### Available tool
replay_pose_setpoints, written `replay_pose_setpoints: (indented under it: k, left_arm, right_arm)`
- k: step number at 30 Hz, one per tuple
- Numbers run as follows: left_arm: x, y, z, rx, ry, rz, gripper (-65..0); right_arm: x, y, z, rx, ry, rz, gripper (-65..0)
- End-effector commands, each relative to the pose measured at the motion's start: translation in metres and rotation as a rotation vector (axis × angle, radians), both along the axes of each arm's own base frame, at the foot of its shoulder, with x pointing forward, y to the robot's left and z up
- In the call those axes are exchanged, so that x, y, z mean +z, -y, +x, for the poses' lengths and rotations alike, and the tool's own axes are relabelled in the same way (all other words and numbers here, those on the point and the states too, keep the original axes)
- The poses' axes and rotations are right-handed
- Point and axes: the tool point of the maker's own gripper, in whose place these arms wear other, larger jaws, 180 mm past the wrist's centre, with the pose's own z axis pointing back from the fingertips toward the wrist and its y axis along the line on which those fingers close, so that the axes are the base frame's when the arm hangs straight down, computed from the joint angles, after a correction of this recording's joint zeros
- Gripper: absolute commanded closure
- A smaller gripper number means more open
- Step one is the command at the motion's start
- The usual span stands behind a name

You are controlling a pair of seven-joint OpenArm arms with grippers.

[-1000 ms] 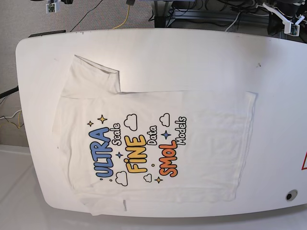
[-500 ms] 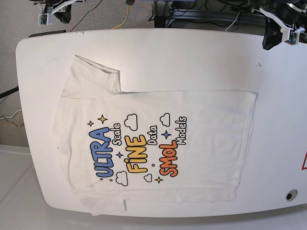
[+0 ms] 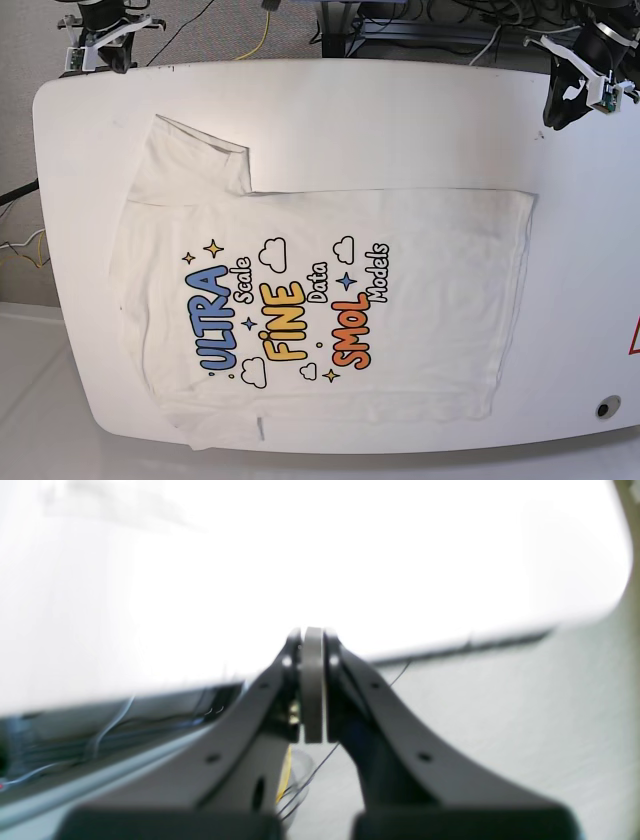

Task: Fold the T-shirt properly
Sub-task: 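Move both grippers down toward the shirt's shoulder corners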

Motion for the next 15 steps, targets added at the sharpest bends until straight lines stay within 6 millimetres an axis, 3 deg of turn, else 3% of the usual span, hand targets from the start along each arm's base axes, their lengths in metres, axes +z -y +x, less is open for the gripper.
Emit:
replay_pose_setpoints:
  k: [1,7,9,15]
  left_arm:
    - [0.002,-0.009,0.01,0.033,0.026,-0.003,-3.9]
    - [0.003,-0.013,0.02,0.046,0.039,0.013,-4.0]
    - [0.01,-0.007,0.023,0.011,0.044,0.047,-8.0]
    - [0.013,-0.005,0.024,-0.023,0.03,0.073,-14.1]
  right_arm:
    - [0.008,-0.004,0.017,0.031,0.054,-0.016,0.0]
    - [0.011,-0.004,0.04,0.039,0.083,-0.04,0.0]
    - [0.011,0.001,0.052,0.021,0.081,-0.035,-0.3]
    - [0.012,-0.002,0.063,0.018,0.086,0.008,-12.0]
